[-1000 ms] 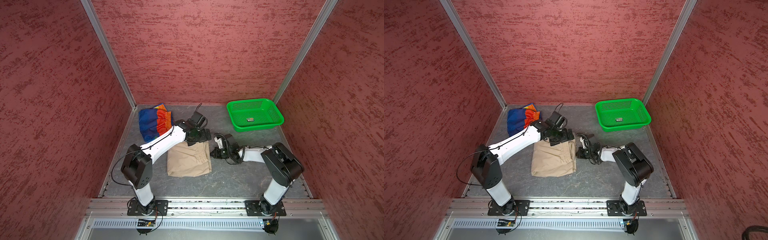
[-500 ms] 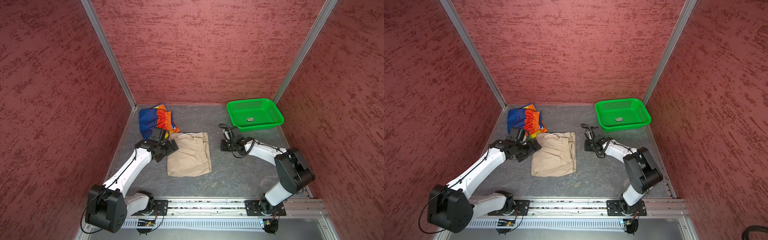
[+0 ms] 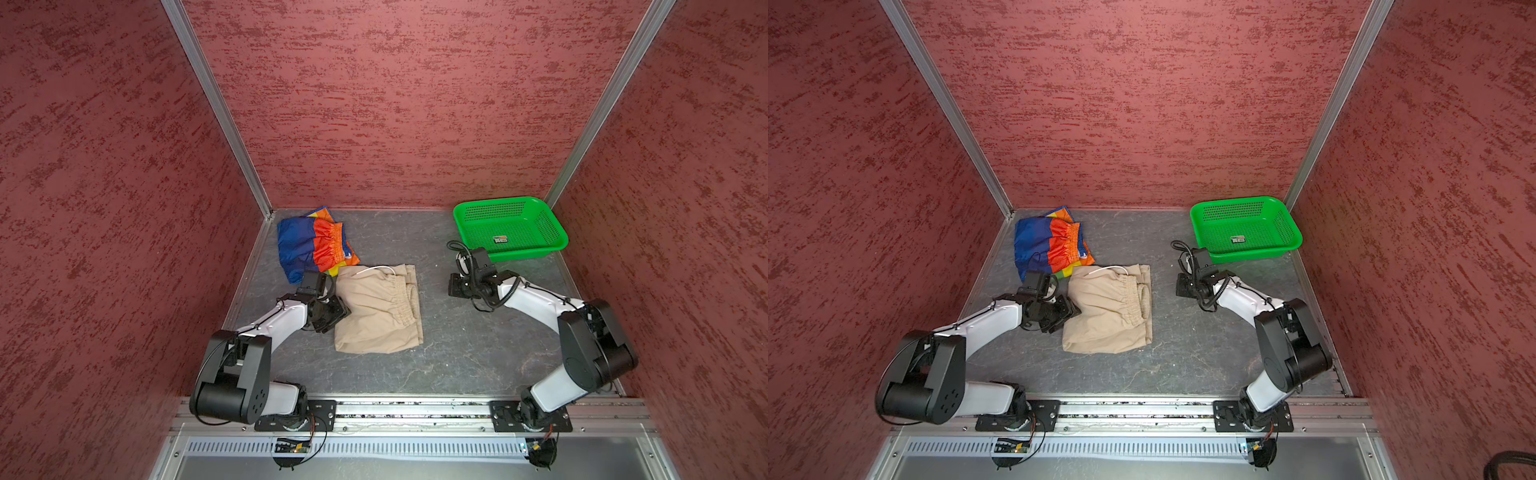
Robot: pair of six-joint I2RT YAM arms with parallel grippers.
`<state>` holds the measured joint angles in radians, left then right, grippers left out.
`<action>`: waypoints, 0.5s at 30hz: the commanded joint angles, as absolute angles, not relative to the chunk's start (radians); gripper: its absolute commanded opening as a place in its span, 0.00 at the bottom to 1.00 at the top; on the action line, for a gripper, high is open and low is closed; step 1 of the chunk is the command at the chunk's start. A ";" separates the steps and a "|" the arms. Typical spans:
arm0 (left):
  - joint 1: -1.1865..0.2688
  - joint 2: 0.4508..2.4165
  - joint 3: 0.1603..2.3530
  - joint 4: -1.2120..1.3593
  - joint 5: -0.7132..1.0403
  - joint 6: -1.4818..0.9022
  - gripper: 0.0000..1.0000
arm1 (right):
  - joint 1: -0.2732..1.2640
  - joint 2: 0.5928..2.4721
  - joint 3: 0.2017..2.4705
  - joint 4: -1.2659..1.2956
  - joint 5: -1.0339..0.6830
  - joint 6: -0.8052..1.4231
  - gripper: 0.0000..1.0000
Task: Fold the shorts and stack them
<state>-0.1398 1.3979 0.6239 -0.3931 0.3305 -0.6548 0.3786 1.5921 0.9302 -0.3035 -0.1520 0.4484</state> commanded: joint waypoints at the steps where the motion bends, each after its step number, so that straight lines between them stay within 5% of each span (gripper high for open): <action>1: -0.149 1.433 0.616 -0.306 0.337 -0.652 0.43 | 0.367 1.581 0.931 -0.318 -0.144 0.463 0.09; 6: -0.208 1.531 0.705 -0.278 0.312 -0.659 0.11 | 0.359 1.609 0.932 -0.296 -0.154 0.465 0.09; 15: -0.316 1.840 1.274 -0.491 0.167 -0.570 0.04 | 0.341 1.654 0.894 -0.239 -0.186 0.466 0.08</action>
<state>-0.3065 1.7870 1.1290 -0.4183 0.2474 -0.6281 0.3523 1.6421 0.9142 -0.2768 -0.1719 0.4553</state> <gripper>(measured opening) 0.072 0.075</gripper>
